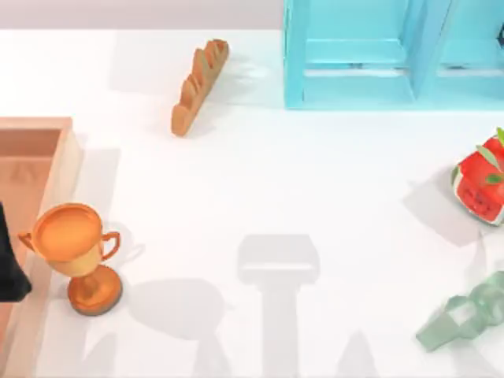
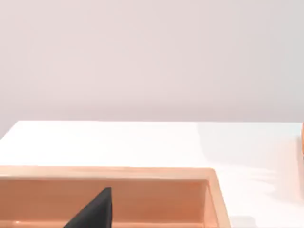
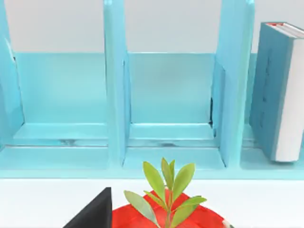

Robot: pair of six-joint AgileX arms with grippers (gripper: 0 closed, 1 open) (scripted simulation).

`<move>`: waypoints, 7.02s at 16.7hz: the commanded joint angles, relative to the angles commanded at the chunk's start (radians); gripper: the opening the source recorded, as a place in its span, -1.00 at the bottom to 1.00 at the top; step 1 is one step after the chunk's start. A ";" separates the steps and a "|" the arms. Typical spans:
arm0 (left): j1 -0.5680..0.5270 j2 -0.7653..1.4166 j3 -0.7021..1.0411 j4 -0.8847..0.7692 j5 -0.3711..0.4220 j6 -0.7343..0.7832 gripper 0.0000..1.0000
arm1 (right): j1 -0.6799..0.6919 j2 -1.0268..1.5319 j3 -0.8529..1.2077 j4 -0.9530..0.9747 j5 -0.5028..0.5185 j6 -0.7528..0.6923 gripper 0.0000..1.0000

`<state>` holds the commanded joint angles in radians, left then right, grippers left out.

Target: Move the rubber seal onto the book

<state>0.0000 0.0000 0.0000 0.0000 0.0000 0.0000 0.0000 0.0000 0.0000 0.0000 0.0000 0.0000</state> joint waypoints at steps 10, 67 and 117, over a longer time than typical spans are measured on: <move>0.000 0.000 0.000 0.000 0.000 0.000 1.00 | -0.061 0.339 0.137 0.214 -0.054 -0.007 1.00; 0.000 0.000 0.000 0.000 0.000 0.000 1.00 | -0.337 2.472 1.355 1.118 -0.271 0.013 0.10; 0.000 0.000 0.000 0.000 0.000 0.000 1.00 | -0.180 1.464 0.872 0.526 -0.146 -0.190 -1.00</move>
<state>0.0000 0.0000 0.0000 0.0000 0.0000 0.0000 -0.1796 1.4637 0.8722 0.5260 -0.1456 -0.1900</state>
